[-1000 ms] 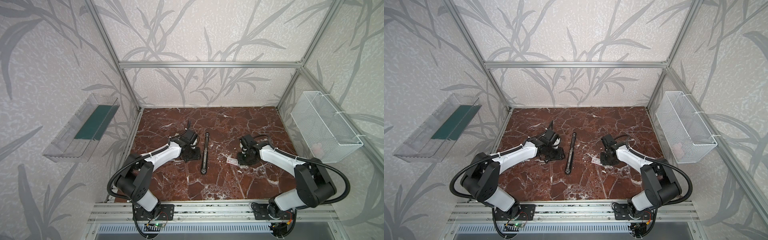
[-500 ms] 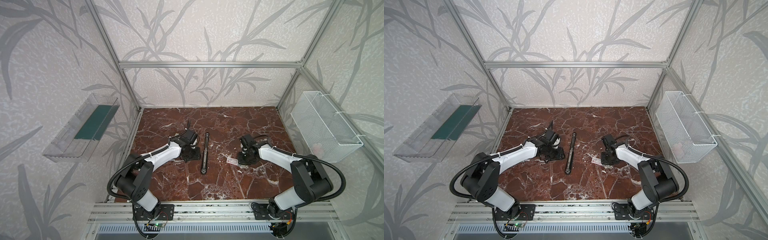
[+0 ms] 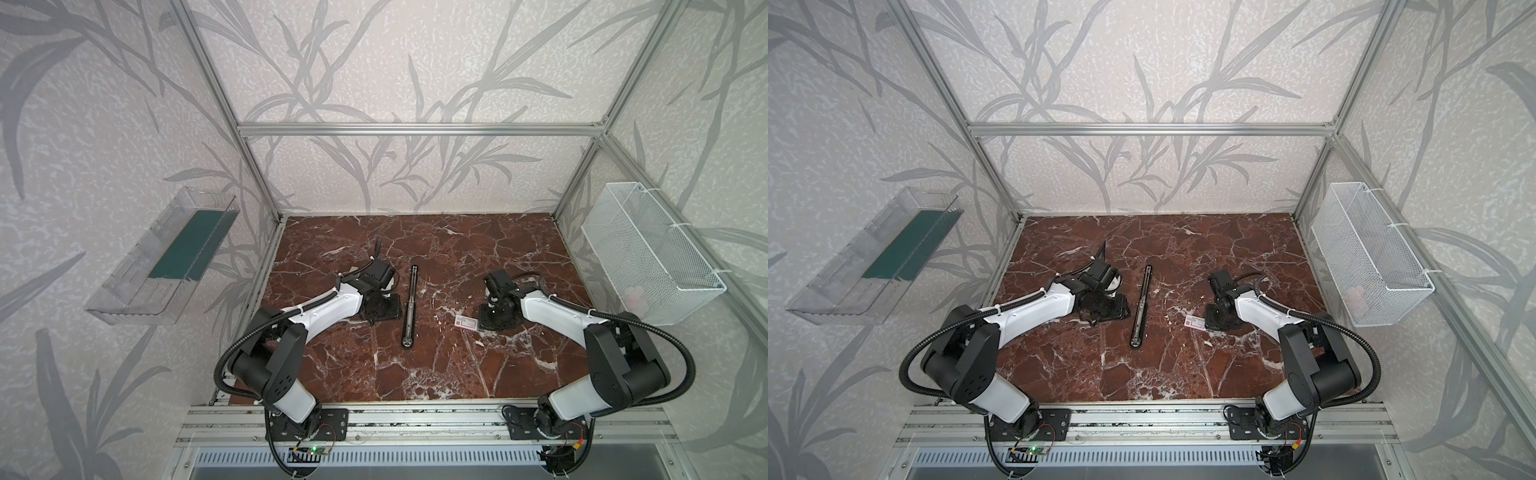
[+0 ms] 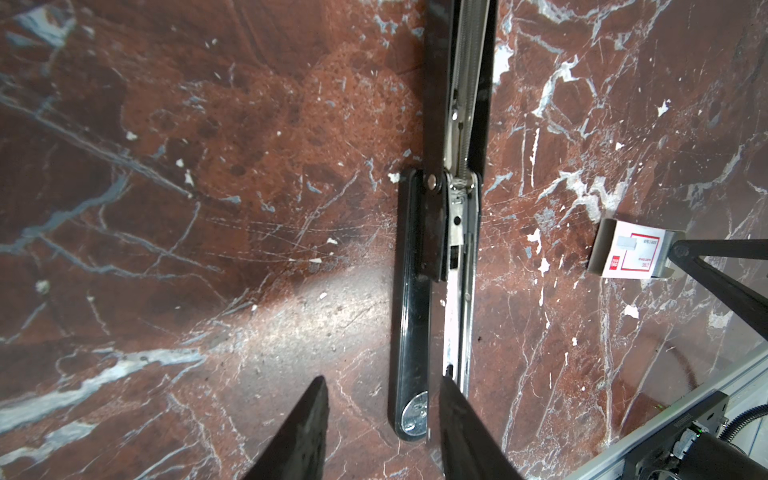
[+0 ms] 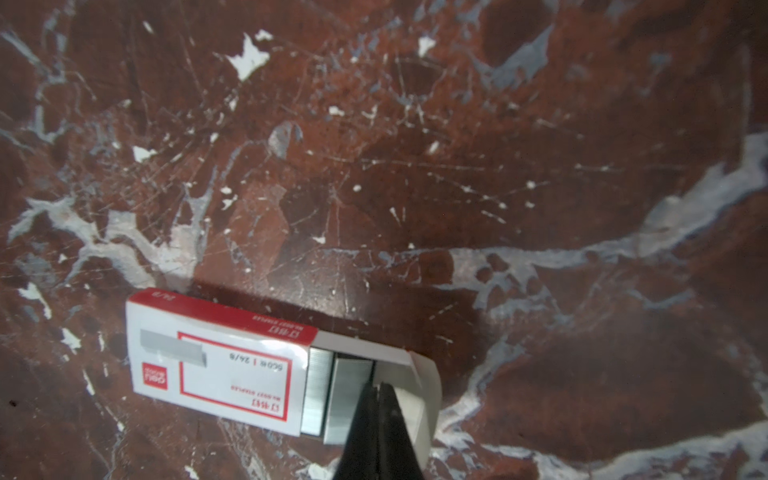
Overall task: Load the staples into the stapler
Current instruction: 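Lower the right gripper onto the staple strip inside the open box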
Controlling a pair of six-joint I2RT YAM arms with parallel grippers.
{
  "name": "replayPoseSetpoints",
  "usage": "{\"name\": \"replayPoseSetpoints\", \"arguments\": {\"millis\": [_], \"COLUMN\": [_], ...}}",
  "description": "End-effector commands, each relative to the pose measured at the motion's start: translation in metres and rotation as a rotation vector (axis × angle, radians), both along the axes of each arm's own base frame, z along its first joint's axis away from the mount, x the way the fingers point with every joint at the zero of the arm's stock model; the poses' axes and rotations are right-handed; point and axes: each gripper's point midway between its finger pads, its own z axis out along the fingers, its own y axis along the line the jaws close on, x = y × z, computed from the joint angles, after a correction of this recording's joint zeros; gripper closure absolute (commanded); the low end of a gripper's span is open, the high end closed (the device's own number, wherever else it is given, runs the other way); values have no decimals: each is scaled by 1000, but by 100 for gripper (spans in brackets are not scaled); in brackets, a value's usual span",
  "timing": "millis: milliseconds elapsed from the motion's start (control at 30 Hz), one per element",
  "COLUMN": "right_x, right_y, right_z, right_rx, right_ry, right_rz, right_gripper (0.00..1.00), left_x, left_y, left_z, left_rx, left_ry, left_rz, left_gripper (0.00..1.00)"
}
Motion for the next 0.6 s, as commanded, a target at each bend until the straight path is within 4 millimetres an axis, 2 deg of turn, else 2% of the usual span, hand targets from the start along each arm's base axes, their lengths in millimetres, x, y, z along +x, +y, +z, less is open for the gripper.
{"name": "replayPoseSetpoints", "arguments": {"millis": [0, 233, 500, 567], "right_x": [-9, -6, 2, 1], "right_y": [-13, -13, 3, 4], "right_z": [-2, 2, 15, 12], "right_rx": [-35, -20, 70, 72], "right_ry": [19, 7, -54, -37], "right_rz": [-36, -43, -12, -7], "right_gripper": [95, 95, 76, 76], "left_x": [1, 2, 1, 0], "left_y": [2, 1, 2, 2], "left_z": [5, 6, 3, 3], "left_rx": [-9, -10, -8, -9], "left_ry": [-5, -7, -1, 2], "left_rz": [16, 16, 16, 18], "left_gripper": [55, 55, 55, 55]}}
